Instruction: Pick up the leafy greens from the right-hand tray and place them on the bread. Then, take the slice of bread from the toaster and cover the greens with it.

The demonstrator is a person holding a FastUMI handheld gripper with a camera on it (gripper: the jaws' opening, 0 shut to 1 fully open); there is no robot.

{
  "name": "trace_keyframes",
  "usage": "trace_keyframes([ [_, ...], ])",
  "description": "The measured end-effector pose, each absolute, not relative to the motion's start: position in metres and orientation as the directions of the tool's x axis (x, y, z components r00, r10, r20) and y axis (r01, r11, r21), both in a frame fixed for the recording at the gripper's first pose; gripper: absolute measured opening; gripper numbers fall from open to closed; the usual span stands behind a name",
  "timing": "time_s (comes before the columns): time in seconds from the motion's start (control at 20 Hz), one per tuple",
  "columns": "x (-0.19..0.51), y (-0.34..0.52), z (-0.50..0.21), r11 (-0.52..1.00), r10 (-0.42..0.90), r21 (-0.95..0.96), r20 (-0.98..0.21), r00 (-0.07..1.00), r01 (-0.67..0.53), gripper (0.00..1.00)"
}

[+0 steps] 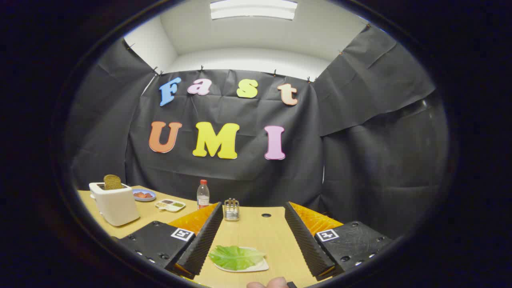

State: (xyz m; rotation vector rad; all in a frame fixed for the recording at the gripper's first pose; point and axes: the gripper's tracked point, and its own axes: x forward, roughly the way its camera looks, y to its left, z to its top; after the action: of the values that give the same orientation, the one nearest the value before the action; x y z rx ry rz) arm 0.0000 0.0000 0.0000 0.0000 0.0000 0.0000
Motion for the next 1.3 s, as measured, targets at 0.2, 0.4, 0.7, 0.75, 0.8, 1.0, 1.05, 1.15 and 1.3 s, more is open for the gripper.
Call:
trace_keyframes([
  [0.2, -0.001, -0.014, 0.008, 1.000, 0.006, 0.013, -0.008, 1.000, -0.006, 0.95],
  [0.4, -0.002, -0.025, 0.008, 0.999, -0.015, 0.036, 0.010, 1.000, 0.015, 0.95],
  [0.7, 0.004, -0.032, -0.031, 0.997, -0.012, 0.071, -0.067, 0.998, 0.017, 0.95],
  [0.75, 0.006, -0.036, -0.037, 0.997, -0.017, 0.073, -0.079, 0.997, 0.023, 0.95],
  [0.8, 0.008, -0.039, -0.041, 0.996, -0.022, 0.079, -0.089, 0.996, 0.029, 0.95],
  [1.0, 0.018, -0.045, -0.068, 0.992, 0.008, 0.123, -0.182, 0.983, 0.015, 0.95],
  [1.05, 0.021, -0.045, -0.075, 0.990, 0.021, 0.137, -0.211, 0.977, 0.008, 0.95],
  [1.15, 0.029, -0.046, -0.091, 0.985, 0.047, 0.172, -0.267, 0.963, 0.000, 0.95],
  [1.3, 0.049, -0.042, -0.121, 0.963, 0.104, 0.270, -0.363, 0.926, -0.002, 0.96],
])
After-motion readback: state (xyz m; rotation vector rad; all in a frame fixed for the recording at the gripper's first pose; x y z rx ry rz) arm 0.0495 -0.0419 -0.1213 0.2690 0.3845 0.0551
